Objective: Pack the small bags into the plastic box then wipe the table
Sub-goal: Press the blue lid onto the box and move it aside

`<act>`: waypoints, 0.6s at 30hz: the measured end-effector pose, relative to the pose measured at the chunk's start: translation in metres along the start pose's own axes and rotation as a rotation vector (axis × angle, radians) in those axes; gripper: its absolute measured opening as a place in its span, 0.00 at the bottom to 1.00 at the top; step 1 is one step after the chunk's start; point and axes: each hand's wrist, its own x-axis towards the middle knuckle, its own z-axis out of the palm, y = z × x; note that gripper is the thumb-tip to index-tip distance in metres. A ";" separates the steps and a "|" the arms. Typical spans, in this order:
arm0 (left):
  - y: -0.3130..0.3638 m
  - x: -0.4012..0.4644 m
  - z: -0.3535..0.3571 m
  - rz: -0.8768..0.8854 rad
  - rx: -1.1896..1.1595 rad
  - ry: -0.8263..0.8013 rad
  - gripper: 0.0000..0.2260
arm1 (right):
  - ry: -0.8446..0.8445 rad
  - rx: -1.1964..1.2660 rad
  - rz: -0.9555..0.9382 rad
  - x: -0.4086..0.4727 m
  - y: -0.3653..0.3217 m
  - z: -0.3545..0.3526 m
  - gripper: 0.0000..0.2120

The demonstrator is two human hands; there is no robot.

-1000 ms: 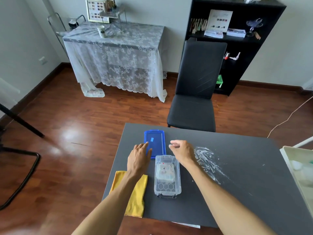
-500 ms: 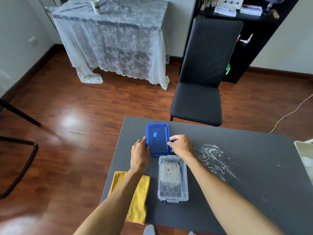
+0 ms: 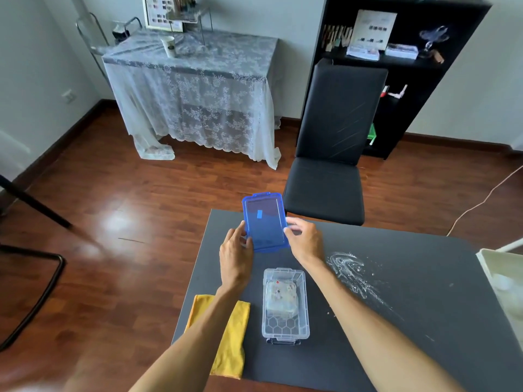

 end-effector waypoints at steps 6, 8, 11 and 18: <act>0.026 -0.007 -0.014 0.044 -0.109 -0.041 0.19 | 0.055 0.043 -0.068 -0.022 -0.017 -0.030 0.17; 0.034 -0.012 -0.020 0.030 -0.200 -0.070 0.18 | 0.053 0.089 -0.090 -0.030 -0.018 -0.038 0.17; 0.040 -0.028 -0.029 0.031 -0.330 -0.134 0.19 | -0.032 0.181 -0.085 -0.048 -0.014 -0.049 0.19; 0.042 -0.079 -0.044 -0.106 -0.498 -0.181 0.15 | -0.260 0.610 0.121 -0.098 -0.002 -0.065 0.31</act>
